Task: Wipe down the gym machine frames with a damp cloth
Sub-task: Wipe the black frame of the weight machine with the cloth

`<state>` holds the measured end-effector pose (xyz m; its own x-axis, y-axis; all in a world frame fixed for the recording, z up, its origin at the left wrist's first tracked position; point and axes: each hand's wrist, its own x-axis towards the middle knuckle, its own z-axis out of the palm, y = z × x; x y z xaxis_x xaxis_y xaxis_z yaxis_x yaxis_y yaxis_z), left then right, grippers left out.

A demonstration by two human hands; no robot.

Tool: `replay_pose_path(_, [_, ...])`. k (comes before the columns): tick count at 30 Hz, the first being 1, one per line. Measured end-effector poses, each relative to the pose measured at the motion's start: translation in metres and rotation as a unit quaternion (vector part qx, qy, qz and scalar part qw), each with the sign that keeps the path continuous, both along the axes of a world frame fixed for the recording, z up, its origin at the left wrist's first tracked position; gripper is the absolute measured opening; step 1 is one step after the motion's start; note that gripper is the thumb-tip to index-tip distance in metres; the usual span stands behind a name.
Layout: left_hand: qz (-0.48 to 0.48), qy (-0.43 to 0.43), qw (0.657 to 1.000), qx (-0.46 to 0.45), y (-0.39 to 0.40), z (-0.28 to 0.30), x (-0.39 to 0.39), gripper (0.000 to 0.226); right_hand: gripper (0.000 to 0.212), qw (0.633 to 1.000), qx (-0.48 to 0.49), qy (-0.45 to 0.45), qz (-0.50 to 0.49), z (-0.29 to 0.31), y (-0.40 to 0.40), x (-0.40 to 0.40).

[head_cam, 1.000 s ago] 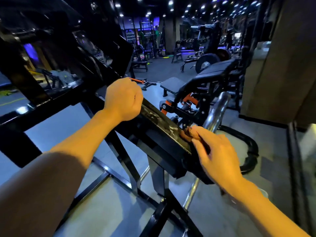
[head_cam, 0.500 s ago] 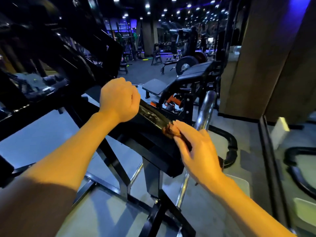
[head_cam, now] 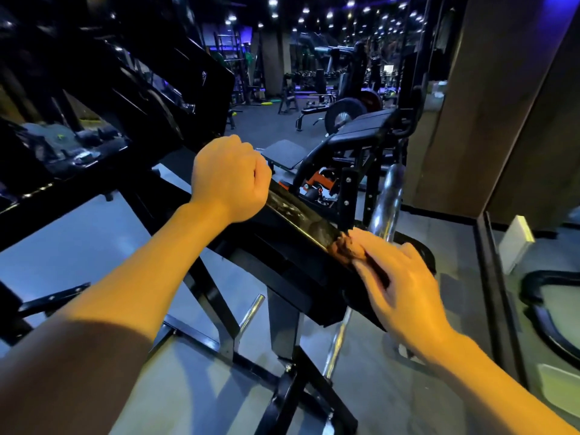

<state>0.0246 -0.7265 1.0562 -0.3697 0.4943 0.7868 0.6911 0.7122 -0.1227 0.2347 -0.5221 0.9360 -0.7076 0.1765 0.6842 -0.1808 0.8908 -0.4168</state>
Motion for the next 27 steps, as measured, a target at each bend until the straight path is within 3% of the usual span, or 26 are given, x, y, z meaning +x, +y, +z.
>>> replay_pose_path(4, [0.005, 0.003, 1.0, -0.007, 0.001, 0.0, 0.0, 0.047, 0.022, 0.999, -0.019, 0.024, 0.029, 0.018, -0.02, -0.024])
replay_pose_path(7, [0.01, -0.004, 1.0, -0.008, 0.0, 0.001, -0.001, 0.047, 0.042, 0.999, 0.005, 0.007, 0.048, 0.011, -0.023, -0.013])
replay_pose_path(9, [0.011, -0.002, 1.0, -0.008, -0.001, -0.001, -0.001, 0.047, 0.044, 0.999, 0.008, -0.013, 0.032, 0.006, -0.009, -0.002])
replay_pose_path(13, [0.008, -0.006, 1.0, -0.005, 0.0, 0.001, 0.001, 0.047, 0.019, 0.999, -0.023, 0.008, 0.041, 0.023, -0.008, -0.027])
replay_pose_path(18, [0.005, -0.021, 1.0, 0.001, 0.001, 0.002, 0.003, 0.049, 0.046, 0.998, 0.02, 0.0, 0.055, 0.013, -0.021, -0.019])
replay_pose_path(23, [0.014, -0.013, 1.0, 0.005, 0.002, 0.002, 0.004, 0.049, 0.027, 0.998, -0.025, -0.002, 0.06, 0.02, -0.007, -0.039])
replay_pose_path(27, [0.011, -0.02, 1.0, 0.005, 0.002, 0.002, 0.005, 0.049, 0.044, 0.997, -0.002, -0.005, 0.075, 0.026, -0.031, -0.04])
